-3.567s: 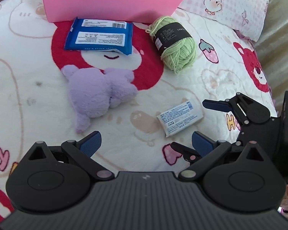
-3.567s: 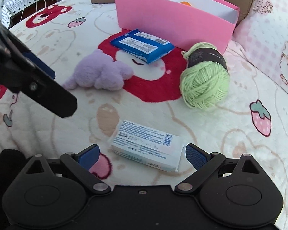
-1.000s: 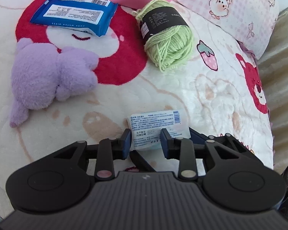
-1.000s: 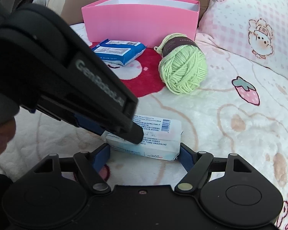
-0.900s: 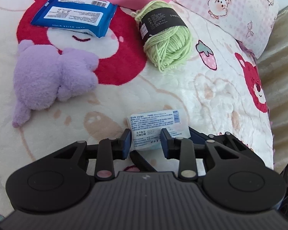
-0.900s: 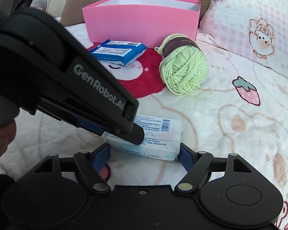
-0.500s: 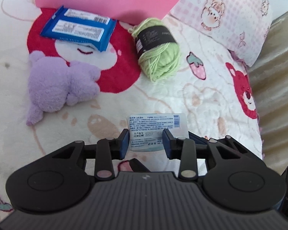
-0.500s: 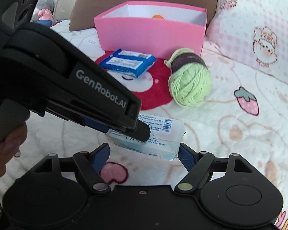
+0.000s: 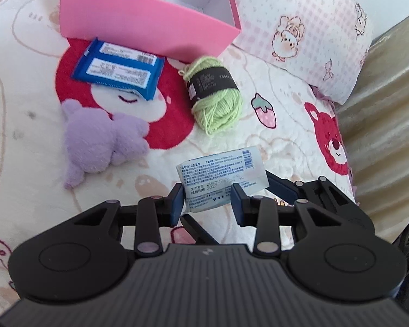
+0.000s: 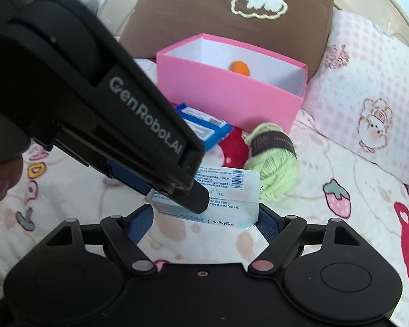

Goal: Organize objects
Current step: 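Lift the white-blue packet with the left gripper toward the pink box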

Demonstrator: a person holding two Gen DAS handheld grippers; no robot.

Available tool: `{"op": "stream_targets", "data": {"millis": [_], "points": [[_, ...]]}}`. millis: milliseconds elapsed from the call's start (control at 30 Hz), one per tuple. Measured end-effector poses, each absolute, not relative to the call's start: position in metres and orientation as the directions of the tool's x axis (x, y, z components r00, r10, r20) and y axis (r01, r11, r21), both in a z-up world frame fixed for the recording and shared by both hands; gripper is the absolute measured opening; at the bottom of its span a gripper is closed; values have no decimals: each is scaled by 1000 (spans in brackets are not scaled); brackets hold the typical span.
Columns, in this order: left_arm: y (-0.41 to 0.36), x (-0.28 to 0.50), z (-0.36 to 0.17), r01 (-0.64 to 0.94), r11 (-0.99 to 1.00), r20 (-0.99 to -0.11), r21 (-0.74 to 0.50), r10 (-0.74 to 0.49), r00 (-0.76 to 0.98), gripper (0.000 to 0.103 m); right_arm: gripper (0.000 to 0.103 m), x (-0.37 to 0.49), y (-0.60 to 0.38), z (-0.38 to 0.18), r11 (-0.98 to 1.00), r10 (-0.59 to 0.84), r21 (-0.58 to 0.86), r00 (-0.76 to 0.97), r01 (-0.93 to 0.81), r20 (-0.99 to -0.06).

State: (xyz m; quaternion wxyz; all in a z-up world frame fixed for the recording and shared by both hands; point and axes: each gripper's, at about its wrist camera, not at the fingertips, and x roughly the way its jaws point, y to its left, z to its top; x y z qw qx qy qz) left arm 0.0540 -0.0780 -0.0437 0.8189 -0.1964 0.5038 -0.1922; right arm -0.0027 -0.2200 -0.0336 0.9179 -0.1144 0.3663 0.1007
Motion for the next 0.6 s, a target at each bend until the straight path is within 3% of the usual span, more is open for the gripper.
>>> {"op": "stream_targets", "data": {"millis": [600], "points": [[-54,60,-5,157,856,-750,-493,-509,422,34,88,14,-210,5,952,174,-64,703,-299,-690]]}}
